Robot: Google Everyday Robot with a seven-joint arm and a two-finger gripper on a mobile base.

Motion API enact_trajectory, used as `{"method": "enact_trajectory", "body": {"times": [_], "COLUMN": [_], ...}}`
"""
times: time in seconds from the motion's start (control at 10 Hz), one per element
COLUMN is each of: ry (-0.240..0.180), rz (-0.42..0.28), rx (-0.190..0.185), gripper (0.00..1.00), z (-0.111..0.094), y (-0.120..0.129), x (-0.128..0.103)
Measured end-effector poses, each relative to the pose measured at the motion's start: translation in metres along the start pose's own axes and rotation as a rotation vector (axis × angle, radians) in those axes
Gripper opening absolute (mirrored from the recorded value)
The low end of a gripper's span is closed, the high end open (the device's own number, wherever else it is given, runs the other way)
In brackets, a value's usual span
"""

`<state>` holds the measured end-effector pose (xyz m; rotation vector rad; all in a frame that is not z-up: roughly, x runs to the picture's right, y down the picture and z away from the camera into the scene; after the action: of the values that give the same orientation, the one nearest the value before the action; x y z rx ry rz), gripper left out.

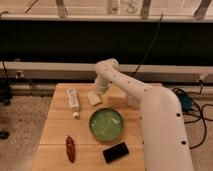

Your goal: Place the white sponge in the ceramic bowl

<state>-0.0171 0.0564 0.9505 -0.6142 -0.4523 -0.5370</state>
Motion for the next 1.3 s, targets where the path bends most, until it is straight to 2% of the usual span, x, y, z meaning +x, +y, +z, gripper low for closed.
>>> {"method": "enact_trajectory", "body": {"times": [0.3,0.6,1.0,1.3], "ry": [-0.031,-0.040,-0.038,-0.035], "rz": [0.013,0.015,-0.013,-0.043], "rx": [-0.025,-0.036,-0.051,-0.070], "gripper": [0.80,0.80,0.80,0.80], "z": [0.005,0.003,0.000,0.006], "y": [0.001,-0.003,-0.016,-0.028], "x": [0.010,0.019,0.019,0.016]}}
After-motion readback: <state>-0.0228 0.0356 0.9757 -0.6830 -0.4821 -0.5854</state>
